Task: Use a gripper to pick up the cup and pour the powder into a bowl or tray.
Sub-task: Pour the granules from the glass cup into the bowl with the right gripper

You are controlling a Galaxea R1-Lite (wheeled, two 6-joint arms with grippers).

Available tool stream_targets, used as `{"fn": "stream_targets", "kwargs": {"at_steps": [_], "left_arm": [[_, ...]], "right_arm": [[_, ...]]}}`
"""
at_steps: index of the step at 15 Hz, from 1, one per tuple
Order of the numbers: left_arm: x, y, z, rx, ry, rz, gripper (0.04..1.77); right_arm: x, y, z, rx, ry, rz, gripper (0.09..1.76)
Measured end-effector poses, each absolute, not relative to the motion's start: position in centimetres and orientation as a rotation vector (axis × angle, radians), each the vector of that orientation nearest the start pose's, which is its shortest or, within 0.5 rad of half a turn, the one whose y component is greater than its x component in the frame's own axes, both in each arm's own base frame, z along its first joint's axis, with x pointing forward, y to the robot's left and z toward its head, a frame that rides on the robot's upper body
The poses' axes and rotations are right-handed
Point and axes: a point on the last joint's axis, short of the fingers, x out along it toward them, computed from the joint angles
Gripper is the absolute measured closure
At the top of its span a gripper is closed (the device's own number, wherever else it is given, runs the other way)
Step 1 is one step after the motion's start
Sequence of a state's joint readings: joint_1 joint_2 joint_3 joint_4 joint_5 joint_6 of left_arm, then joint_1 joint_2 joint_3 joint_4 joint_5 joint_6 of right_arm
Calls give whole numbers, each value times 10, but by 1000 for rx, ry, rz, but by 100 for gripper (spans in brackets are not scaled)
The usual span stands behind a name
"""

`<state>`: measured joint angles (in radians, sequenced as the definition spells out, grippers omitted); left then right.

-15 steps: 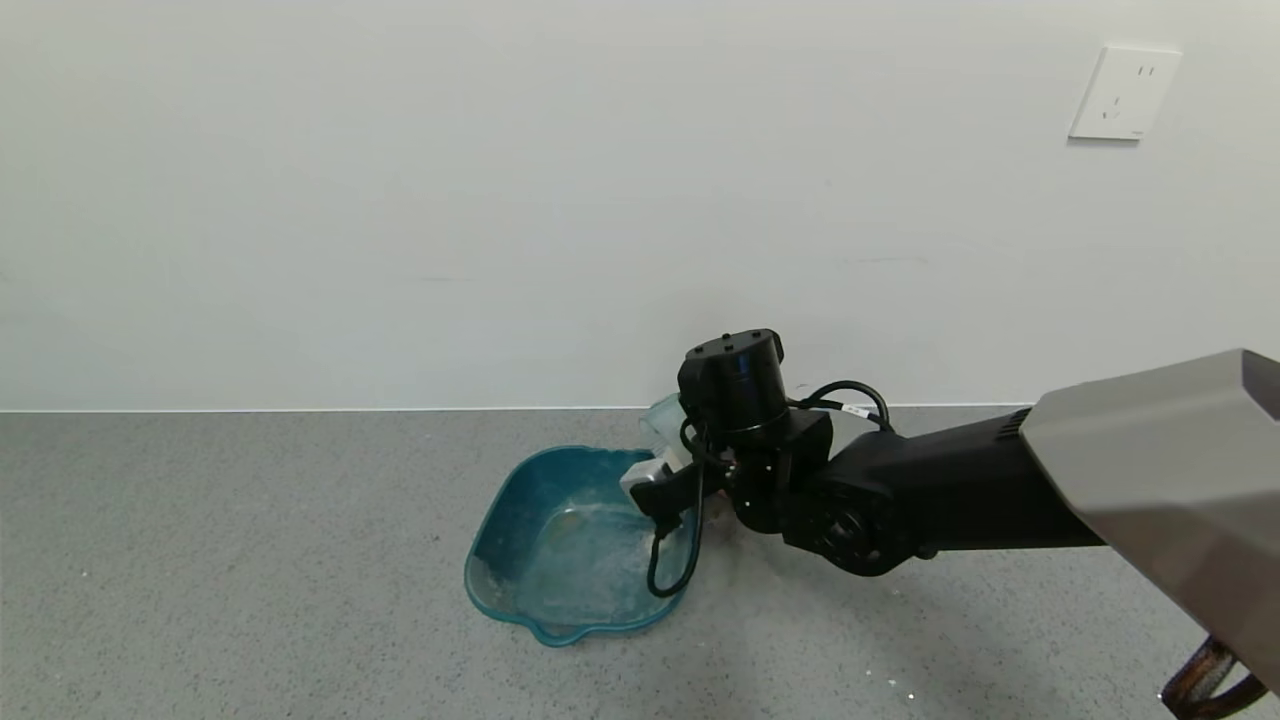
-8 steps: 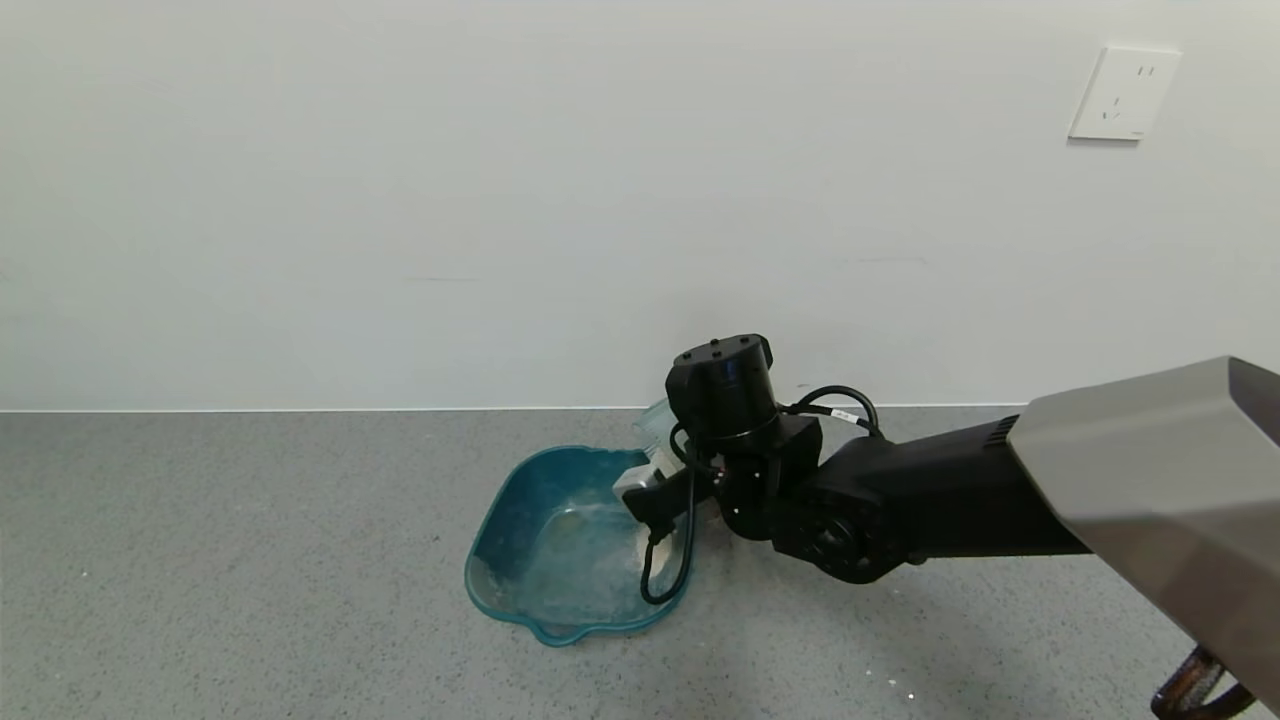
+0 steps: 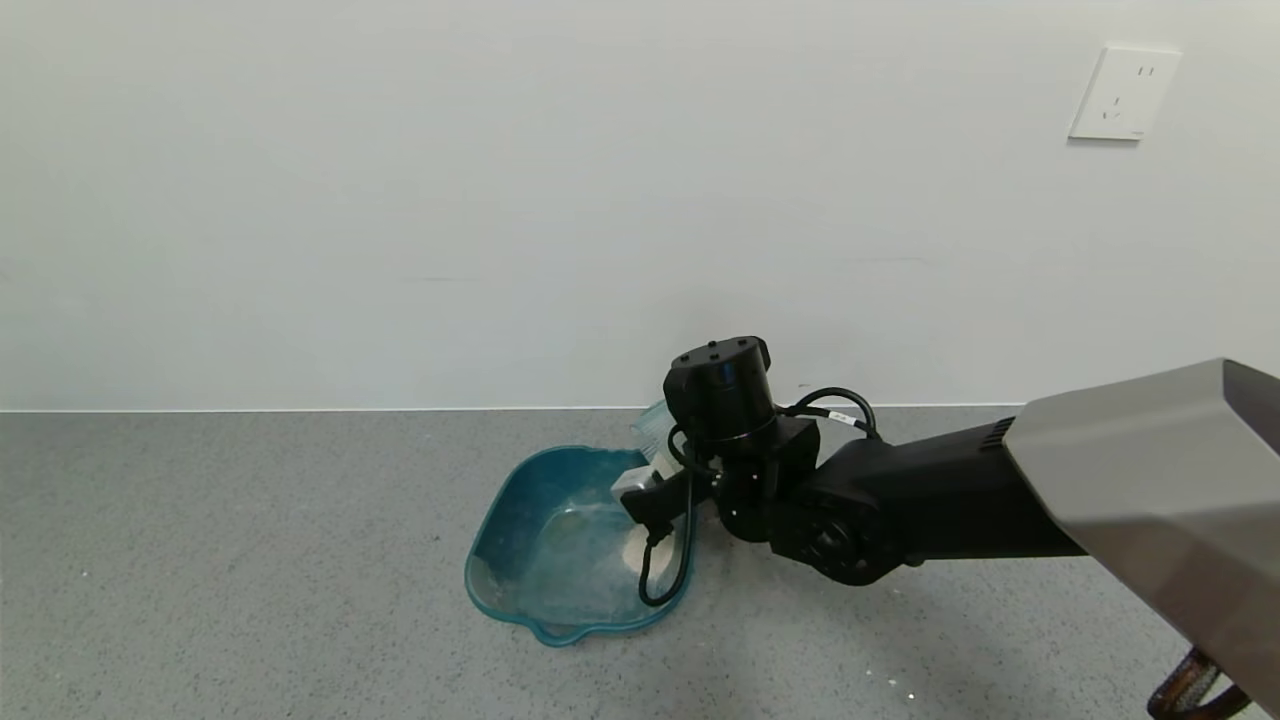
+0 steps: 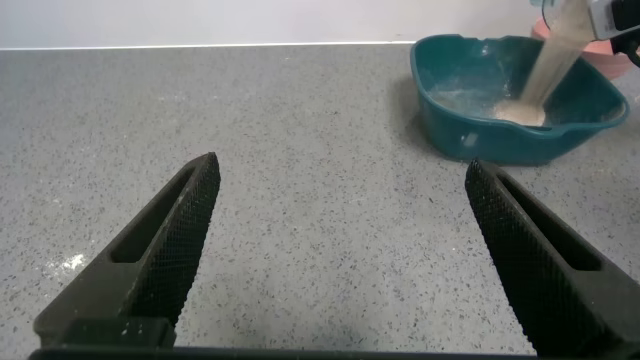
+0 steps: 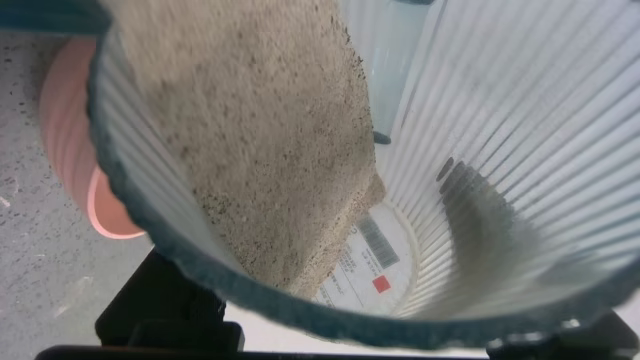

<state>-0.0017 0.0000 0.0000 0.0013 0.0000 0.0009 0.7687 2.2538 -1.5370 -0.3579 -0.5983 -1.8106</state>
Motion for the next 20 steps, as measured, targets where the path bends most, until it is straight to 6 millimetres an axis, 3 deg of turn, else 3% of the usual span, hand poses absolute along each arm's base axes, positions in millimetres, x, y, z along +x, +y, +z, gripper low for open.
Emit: {"fn": "stream_targets", "kwargs": {"at_steps": [13,20], "left_arm": [[-23,0,75,1,1,-2,5],[-23,0,75,1,1,-2,5]], "right_arm": [[341,313,143,-2000,33,371,50],[336,313,148,-1814,31,359,50]]}}
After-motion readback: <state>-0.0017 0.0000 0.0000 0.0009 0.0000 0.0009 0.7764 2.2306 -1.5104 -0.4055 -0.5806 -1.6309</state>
